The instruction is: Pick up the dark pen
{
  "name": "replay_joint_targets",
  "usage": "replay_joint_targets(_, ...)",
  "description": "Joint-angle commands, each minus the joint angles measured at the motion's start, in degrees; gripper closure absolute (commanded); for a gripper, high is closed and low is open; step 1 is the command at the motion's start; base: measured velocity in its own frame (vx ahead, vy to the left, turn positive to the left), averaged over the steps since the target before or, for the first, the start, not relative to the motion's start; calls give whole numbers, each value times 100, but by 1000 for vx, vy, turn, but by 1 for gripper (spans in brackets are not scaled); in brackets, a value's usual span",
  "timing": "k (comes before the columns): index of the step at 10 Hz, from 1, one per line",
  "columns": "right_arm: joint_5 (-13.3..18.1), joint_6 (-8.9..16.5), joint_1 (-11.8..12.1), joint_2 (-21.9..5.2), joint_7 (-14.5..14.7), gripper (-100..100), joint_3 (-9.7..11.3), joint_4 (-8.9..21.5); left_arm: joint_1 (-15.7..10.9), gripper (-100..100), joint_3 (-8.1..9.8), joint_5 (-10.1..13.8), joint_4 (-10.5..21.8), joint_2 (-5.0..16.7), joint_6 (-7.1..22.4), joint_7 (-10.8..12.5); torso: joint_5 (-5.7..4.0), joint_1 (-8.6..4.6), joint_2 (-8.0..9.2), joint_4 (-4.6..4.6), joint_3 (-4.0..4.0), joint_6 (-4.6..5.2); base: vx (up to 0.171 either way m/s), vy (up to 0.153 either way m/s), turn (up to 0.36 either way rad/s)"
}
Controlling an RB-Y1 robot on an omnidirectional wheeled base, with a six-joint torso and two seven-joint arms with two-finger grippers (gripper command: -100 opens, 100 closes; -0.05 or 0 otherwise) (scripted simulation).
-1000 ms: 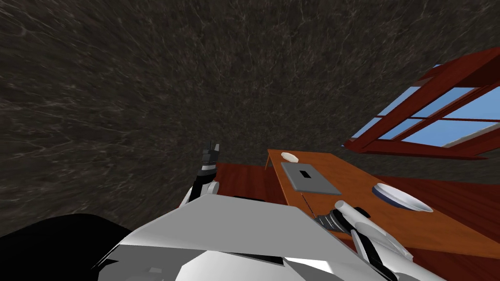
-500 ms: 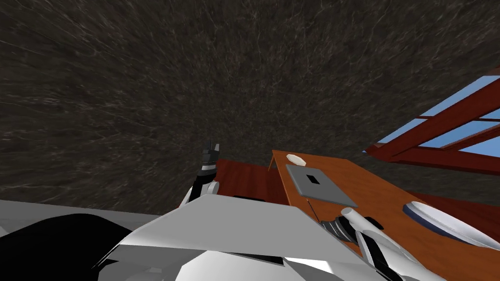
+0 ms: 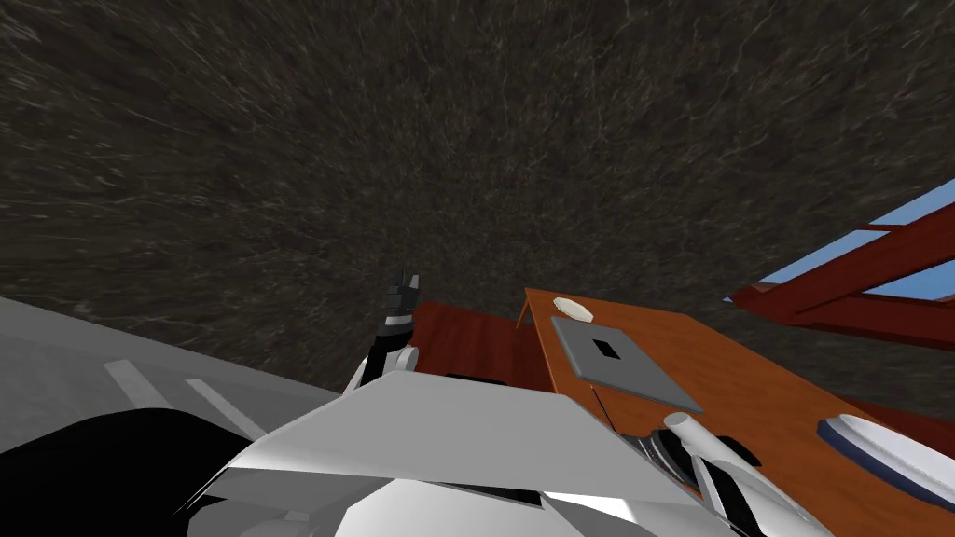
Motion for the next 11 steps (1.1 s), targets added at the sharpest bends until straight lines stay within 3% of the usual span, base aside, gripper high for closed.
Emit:
replay_joint_targets(1, -99, -94, 154, -4, -55, -100, -147, 119, 0, 0, 0, 0, 0, 0, 0, 0, 0, 0, 0, 0, 0, 0, -71, -3, 358)
replay_joint_targets(5, -236, -272, 309, -42, -64, -100, -343, 373, 1, 0, 1, 0, 0, 0, 0, 0, -1, -6, 11, 3, 6, 6, -62, -11, 201)
replay_joint_targets(7, -236, -272, 309, -42, -64, -100, -343, 373, 1, 0, 1, 0, 0, 0, 0, 0, 0, -4, 5, 1, 3, 6, -32, -6, 54)
replay_joint_targets(9, -373, -449, 464, -79, -73, -100, -539, 628, 0, 0, 0, 0, 0, 0, 0, 0, 0, -2, 2, 1, 2, 0, -60, 3, 336)
replay_joint_targets(10, -344, -437, 370, -102, -9, -100, -487, 690, -1, 0, 0, 0, 0, 0, 0, 0, 0, -1, 11, 3, 7, -1, -35, -5, 86)
replay_joint_targets(11, -354, -460, 375, -104, 0, 100, -499, 706, 2, 0, 1, 0, 0, 0, 0, 0, 0, -5, 3, 1, 2, 8, -5, -1, -17)
